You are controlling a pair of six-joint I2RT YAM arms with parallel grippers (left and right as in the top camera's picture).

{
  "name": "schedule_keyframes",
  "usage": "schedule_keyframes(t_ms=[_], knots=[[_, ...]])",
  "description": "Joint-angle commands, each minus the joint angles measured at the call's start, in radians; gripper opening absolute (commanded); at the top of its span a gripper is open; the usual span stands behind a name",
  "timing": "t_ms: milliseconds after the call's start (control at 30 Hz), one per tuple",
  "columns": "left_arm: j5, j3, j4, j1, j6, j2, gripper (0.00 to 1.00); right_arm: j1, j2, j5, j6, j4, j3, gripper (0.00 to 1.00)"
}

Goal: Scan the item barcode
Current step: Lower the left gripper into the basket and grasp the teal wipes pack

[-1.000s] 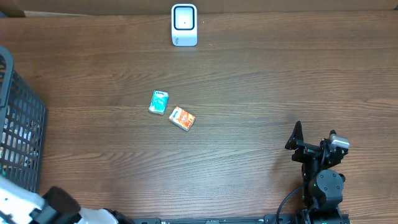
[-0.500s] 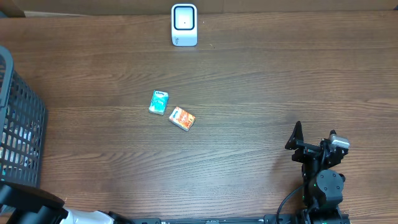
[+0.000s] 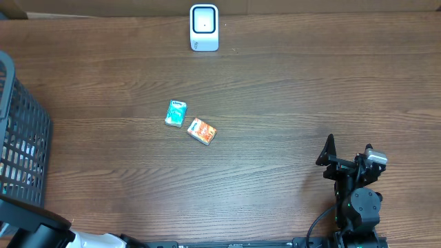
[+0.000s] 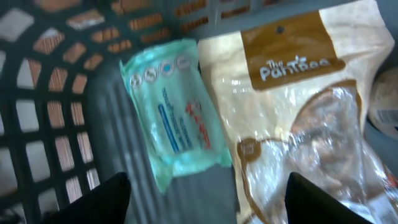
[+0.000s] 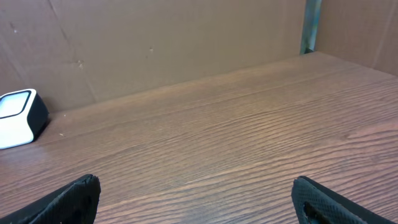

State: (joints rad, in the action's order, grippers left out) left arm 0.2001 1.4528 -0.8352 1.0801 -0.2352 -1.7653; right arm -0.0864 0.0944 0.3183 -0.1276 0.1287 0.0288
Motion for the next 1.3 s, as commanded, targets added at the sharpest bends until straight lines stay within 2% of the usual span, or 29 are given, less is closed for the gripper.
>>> schedule_keyframes(t_ms=[0,300,467,733,800,833,867,933,967,1000,1033,1267], knots=[[0.072,-0.019,0.028,0.001,0.083,-0.036,0.73,0.003,-0.002,0.002,-0.002,-0.003,0.01,1.0],[0.102,-0.019,0.05,0.028,0.083,-0.154,0.74,0.003,-0.002,0.002,-0.002,-0.003,0.01,1.0],[0.188,-0.019,0.051,0.058,0.081,-0.213,0.75,0.003,-0.002,0.002,-0.002,-0.003,0.01,1.0],[0.104,-0.019,0.093,0.103,0.076,-0.335,0.78,0.003,-0.002,0.002,-0.002,-0.003,0.01,1.0],[0.094,-0.019,0.093,0.103,0.075,-0.367,0.76,0.003,-0.002,0.002,-0.002,-0.003,0.01,1.0],[0.094,-0.019,0.093,0.103,0.075,-0.38,0.74,0.003,-0.002,0.002,-0.002,-0.003,0.01,1.0],[0.094,-0.019,0.092,0.102,0.075,-0.393,0.64,0.003,-0.002,0.002,-0.002,-0.003,0.01,1.0],[0.094,-0.019,0.087,0.1,0.075,-0.405,0.4,0.003,-0.002,0.002,-0.002,-0.003,0.01,1.0],[0.094,-0.019,0.084,0.098,0.075,-0.405,0.22,0.003,-0.002,0.002,-0.002,-0.003,0.01,1.0],[0.094,-0.018,0.082,0.097,0.074,-0.403,0.11,0.003,-0.002,0.002,-0.002,-0.003,0.01,1.0],[0.093,-0.016,0.079,0.095,0.074,-0.4,0.04,0.003,-0.002,0.002,-0.002,-0.003,0.01,1.0],[0.082,0.058,-0.042,0.087,0.069,-0.373,0.04,0.003,-0.002,0.002,-0.002,-0.003,0.01,1.0]])
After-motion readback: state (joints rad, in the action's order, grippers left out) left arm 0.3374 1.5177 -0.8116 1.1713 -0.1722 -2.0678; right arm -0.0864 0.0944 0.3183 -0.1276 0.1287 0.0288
